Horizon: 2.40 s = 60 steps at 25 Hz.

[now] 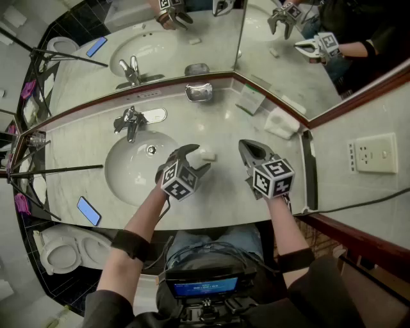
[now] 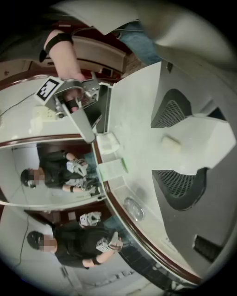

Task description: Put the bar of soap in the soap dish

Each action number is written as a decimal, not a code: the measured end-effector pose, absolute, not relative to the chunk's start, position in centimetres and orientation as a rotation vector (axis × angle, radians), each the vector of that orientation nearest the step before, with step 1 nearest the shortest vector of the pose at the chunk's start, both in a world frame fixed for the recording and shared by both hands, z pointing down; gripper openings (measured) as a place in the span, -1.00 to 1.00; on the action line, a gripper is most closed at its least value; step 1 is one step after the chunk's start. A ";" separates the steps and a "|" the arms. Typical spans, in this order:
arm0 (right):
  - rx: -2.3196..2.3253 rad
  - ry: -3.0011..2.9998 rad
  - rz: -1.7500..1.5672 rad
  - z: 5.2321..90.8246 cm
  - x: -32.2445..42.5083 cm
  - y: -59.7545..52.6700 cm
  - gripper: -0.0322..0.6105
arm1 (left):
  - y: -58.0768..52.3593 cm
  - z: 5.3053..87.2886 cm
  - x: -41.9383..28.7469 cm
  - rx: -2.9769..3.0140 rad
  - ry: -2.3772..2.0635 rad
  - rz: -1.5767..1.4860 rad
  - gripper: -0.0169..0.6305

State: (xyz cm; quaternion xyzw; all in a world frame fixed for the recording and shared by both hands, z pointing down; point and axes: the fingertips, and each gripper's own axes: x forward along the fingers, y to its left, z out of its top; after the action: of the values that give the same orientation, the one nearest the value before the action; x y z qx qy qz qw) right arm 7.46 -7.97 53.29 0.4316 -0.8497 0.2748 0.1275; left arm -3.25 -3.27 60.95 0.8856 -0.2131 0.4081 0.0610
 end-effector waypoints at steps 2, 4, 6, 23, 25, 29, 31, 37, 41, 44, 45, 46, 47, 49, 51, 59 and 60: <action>1.250 -2.473 0.801 54.0 7.7 -8.3 -0.84 | -3.3 63.6 -2.7 2.695 -0.525 1.399 -0.05; 1.246 -2.473 0.803 54.8 8.0 -8.5 -0.84 | -3.4 66.4 -2.4 2.689 -0.415 1.544 -0.04; 1.248 -2.468 0.812 55.6 8.3 -8.5 -0.84 | -3.5 68.5 -2.2 2.680 -0.326 1.659 -0.04; 1.284 -2.420 0.881 58.2 10.8 -7.4 -0.84 | -3.9 74.5 -1.7 2.552 -0.124 1.882 -0.53; 1.286 -2.419 0.879 58.2 11.0 -7.4 -0.84 | -3.8 74.4 -1.6 2.537 -0.146 1.842 -0.53; 1.283 -2.415 0.878 58.3 11.3 -7.4 -0.84 | -3.9 73.9 -1.4 2.531 -0.205 1.774 -0.54; 1.277 -2.417 0.878 58.4 11.3 -7.4 -0.84 | -4.0 73.3 -1.3 2.536 -0.239 1.741 -0.54; 1.250 -2.436 0.849 57.2 10.2 -7.9 -0.84 | -4.7 69.4 -1.2 2.591 -0.381 1.575 -0.54; 1.219 -2.465 0.804 55.5 9.0 -8.4 -0.84 | -5.7 64.1 -1.0 2.657 -0.565 1.357 -0.54; 1.193 -2.487 0.766 54.0 8.0 -8.8 -0.84 | -6.2 60.0 -1.7 2.659 -0.720 1.135 -0.54; 1.184 -2.494 0.754 53.6 7.6 -8.9 -0.84 | -6.3 58.6 -2.1 2.654 -0.771 1.054 -0.54; 1.176 -2.501 0.745 53.1 7.3 -8.9 -0.84 | -6.3 57.2 -2.5 2.651 -0.821 0.975 -0.54; 1.167 -2.507 0.737 52.7 6.9 -8.9 -0.84 | -6.2 55.7 -2.9 2.650 -0.868 0.900 -0.54; 1.146 -2.521 0.720 51.9 6.3 -8.6 -0.84 | -5.9 53.2 -3.8 2.638 -0.966 0.765 -0.54; 1.123 -2.536 0.700 51.3 5.6 -8.4 -0.84 | -5.4 51.4 -5.0 2.616 -1.069 0.653 -0.54; 1.038 -2.607 0.634 48.8 3.1 -7.1 -0.84 | -3.5 48.0 -9.5 2.524 -1.320 0.410 -0.54; 1.033 -2.608 0.632 48.8 2.9 -7.1 -0.84 | -3.5 47.9 -9.7 2.520 -1.332 0.405 -0.54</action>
State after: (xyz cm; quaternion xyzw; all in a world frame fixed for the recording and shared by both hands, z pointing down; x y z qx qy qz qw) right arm 2.95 -7.07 48.77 0.3560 -0.8990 0.2177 0.1329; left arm -9.72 -3.51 47.86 0.8678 -0.4588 0.1395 0.1307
